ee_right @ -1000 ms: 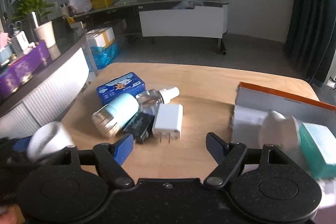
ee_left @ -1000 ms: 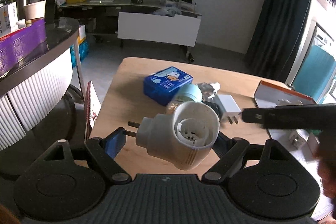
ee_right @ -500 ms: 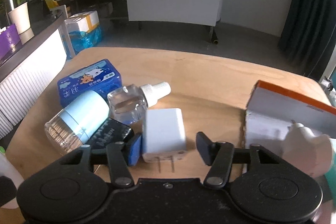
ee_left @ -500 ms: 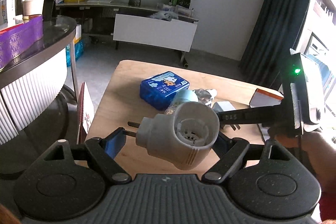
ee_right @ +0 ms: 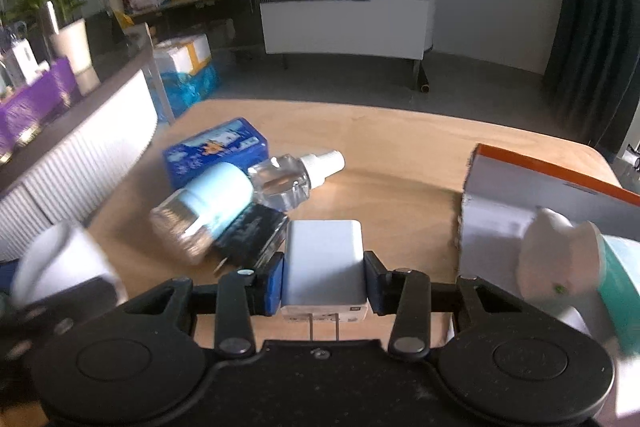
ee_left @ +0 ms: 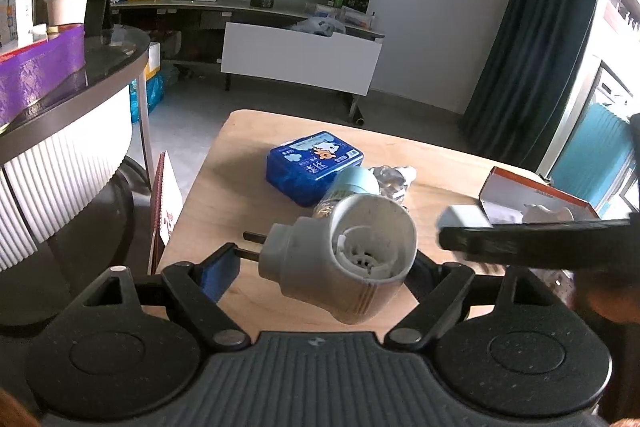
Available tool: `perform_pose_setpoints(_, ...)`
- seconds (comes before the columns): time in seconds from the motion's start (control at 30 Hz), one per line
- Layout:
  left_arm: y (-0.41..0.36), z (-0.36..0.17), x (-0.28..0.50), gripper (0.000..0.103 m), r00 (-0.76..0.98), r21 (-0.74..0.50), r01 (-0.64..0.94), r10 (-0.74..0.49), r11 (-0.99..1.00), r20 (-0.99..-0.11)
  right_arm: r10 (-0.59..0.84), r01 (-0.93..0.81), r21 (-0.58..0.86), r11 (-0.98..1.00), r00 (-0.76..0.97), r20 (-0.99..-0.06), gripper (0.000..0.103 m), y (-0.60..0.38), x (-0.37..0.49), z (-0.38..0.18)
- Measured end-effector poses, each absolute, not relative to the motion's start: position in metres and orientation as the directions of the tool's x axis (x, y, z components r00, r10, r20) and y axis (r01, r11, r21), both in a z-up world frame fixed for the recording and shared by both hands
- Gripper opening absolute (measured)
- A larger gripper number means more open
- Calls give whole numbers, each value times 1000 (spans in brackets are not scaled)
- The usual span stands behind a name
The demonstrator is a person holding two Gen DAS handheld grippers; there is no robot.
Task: Organize rigid objects
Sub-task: 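Lift the diffuser with the left gripper while the right gripper grasps the white USB charger, then carry the diffuser and the white USB charger over the tray with both grippers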
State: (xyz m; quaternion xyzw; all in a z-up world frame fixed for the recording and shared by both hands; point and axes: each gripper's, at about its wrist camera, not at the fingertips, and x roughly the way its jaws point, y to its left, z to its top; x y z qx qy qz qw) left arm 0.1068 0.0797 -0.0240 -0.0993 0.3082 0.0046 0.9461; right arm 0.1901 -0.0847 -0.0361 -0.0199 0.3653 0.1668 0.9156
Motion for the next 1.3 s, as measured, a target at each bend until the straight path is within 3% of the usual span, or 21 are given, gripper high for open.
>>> perform_pose_setpoints(0.5, 53, 10, 85, 86, 819, -134, -83, -8, 987, -573, 301, -291, 116, 949, 742, -599, 50, -123, 102, 10)
perform_pose_setpoints(1.3, 10, 25, 64, 86, 826, -120, -17, -54, 993, -561, 261, -235, 119, 965, 790, -555, 50, -167, 57, 25)
